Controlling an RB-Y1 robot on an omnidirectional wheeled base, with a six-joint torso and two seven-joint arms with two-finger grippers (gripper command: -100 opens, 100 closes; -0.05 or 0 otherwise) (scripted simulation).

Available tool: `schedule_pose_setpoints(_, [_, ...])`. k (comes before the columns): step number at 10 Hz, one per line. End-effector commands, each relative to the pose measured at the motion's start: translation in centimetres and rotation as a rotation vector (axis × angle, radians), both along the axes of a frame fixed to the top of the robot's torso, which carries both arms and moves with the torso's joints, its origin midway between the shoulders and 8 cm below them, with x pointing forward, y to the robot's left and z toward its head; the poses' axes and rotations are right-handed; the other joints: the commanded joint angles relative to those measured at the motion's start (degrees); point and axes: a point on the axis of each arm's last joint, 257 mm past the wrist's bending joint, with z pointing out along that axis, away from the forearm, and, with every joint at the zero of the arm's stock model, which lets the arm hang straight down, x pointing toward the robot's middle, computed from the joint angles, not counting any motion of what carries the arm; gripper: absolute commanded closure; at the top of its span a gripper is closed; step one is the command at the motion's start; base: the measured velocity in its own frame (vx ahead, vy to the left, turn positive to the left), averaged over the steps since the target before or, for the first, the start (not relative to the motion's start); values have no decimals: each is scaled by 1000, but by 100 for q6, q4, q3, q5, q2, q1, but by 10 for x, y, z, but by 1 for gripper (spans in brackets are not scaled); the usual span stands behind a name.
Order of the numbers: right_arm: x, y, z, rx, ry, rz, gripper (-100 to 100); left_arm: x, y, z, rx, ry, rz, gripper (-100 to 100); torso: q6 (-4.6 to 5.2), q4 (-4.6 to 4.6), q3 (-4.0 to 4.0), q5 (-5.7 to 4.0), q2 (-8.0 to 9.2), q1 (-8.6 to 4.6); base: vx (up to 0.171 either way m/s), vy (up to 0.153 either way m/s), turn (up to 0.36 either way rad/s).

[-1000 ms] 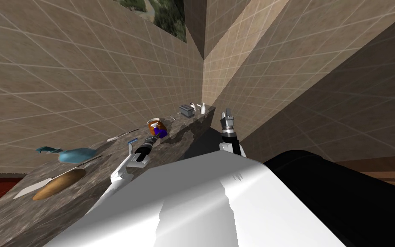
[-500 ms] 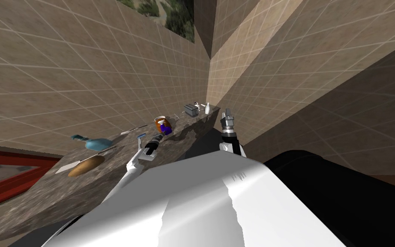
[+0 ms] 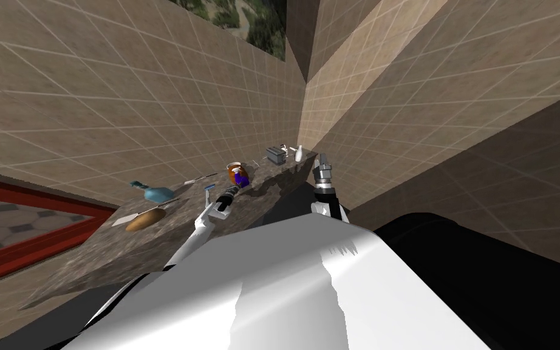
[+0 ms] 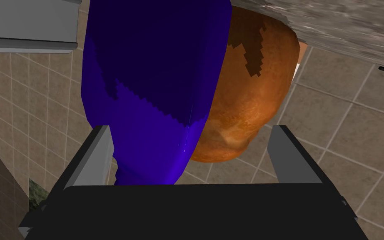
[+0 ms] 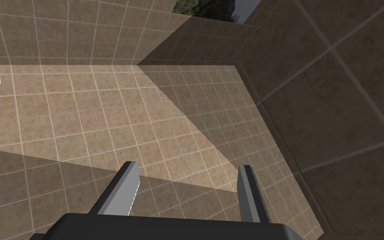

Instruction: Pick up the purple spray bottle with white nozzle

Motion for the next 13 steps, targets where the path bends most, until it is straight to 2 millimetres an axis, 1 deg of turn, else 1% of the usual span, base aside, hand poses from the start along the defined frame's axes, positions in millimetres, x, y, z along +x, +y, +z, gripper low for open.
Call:
schedule_pose_setpoints(1, [0, 0, 0, 0, 0, 0, 0, 13, -4, 5, 6, -6, -12, -100, 0, 0, 0, 0, 0, 0, -18, 18, -41])
schedule_pose_setpoints(2, [0, 0, 0, 0, 0, 0, 0, 23, -6, 15, 9, -23, -16, -100, 2, 0, -2, -2, -5, -5, -3, 5, -30])
schedule_pose_setpoints(3, [0, 0, 0, 0, 0, 0, 0, 24, -44, 1, 4, -2, -71, -100, 0, -1, -5, -3, -10, -9, -24, 38, 359])
schedule_pose_setpoints(4, [0, 0, 0, 0, 0, 0, 0, 32, -49, 8, 10, -10, -79, -100, -7, -2, -4, 0, -6, 0, -31, 30, 172])
schedule_pose_setpoints(5, [0, 0, 0, 0, 0, 0, 0, 39, -47, 11, 16, -12, -75, -100, 0, -1, -2, 0, -3, -2, -20, 14, -31])
schedule_pose_setpoints(6, [0, 0, 0, 0, 0, 0, 0, 47, -47, 18, 21, -20, -74, -100, 2, 0, -2, -2, -5, -7, -8, 6, -27])
schedule_pose_setpoints(7, [0, 0, 0, 0, 0, 0, 0, 51, -49, 24, 21, -29, -76, -100, 1, -1, -4, -3, -8, -11, 0, 0, 0])
schedule_pose_setpoints(8, [0, 0, 0, 0, 0, 0, 0, 53, -83, 12, 26, -10, -126, -100, 0, -2, -6, -4, -11, -13, -28, 30, 289])
schedule_pose_setpoints(9, [0, 0, 0, 0, 0, 0, 0, 61, -92, 22, 34, -24, -142, -100, -5, -1, -3, -2, -4, -3, -36, 35, 180])
schedule_pose_setpoints(10, [0, 0, 0, 0, 0, 0, 0, 70, -88, 24, 46, -20, -132, -100, 0, -1, -1, 0, -2, -1, -19, 21, 11])
schedule_pose_setpoints(11, [0, 0, 0, 0, 0, 0, 0, 75, -91, 34, 47, -36, -138, -100, 1, -1, -2, -2, -4, -5, -4, 9, -12])
schedule_pose_setpoints(12, [0, 0, 0, 0, 0, 0, 0, 75, -126, 24, 58, -18, -189, -100, 0, -1, -4, -3, -8, -10, -31, 41, 300])
schedule_pose_setpoints(13, [0, 0, 0, 0, 0, 0, 0, 80, -136, 35, 66, -37, -208, -100, -6, -1, -1, -1, -2, 1, -35, 37, 211])
